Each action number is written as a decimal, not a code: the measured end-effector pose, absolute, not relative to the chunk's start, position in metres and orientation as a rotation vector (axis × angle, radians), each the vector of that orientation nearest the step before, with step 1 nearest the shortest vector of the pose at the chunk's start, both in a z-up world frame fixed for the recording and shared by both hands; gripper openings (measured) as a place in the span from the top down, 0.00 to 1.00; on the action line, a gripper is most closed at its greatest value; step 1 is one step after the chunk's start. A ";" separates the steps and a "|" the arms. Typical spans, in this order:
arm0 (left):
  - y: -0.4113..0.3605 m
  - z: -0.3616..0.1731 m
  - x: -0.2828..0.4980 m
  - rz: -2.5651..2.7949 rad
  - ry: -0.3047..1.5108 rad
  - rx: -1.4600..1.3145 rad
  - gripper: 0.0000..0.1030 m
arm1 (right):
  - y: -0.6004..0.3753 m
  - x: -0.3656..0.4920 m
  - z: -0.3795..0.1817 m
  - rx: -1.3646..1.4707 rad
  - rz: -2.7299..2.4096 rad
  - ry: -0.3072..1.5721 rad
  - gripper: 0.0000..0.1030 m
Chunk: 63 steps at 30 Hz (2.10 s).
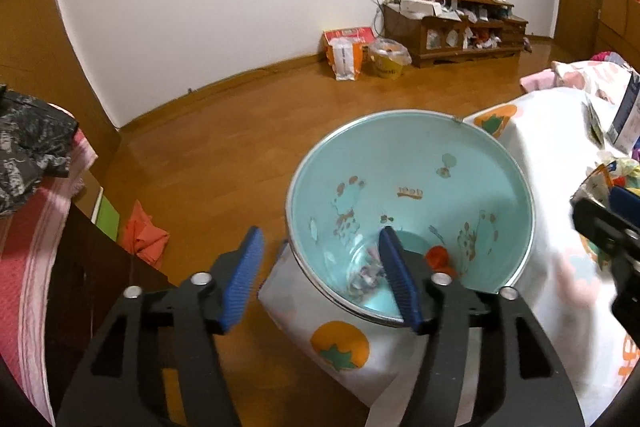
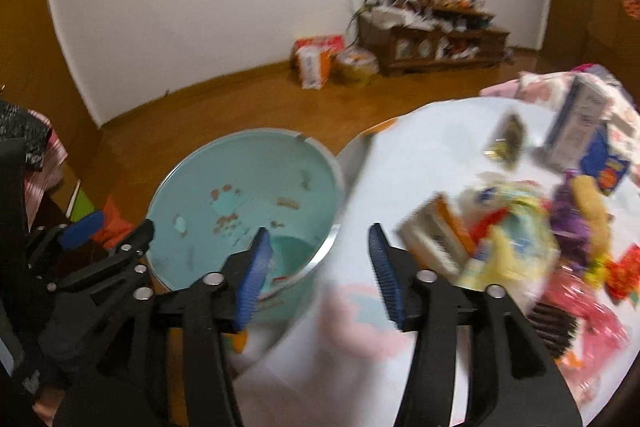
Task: Collect trash
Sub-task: 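Move both open tools back over the trash pile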
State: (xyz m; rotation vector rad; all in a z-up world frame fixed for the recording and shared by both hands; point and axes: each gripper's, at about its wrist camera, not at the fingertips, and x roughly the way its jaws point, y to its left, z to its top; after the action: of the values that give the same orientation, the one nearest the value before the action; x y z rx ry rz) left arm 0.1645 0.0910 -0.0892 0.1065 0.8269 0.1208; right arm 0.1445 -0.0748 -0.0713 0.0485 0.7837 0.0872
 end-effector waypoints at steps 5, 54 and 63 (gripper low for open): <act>0.079 -0.078 0.148 0.111 0.807 0.109 0.34 | -0.101 0.114 -0.062 0.086 0.020 0.733 0.25; -0.071 -0.070 0.055 -0.181 0.799 0.249 0.06 | -0.302 -0.041 -0.068 0.284 -0.365 0.642 0.12; -0.063 -0.069 0.063 -0.153 0.790 0.212 0.07 | -0.282 -0.012 -0.061 0.267 -0.251 0.649 0.18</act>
State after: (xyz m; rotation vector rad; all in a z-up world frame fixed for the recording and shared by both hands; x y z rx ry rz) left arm 0.0632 -0.0626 -0.0685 0.2120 0.7900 -0.1530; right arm -0.0122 -0.2816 -0.0607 0.2670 0.6490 -0.2505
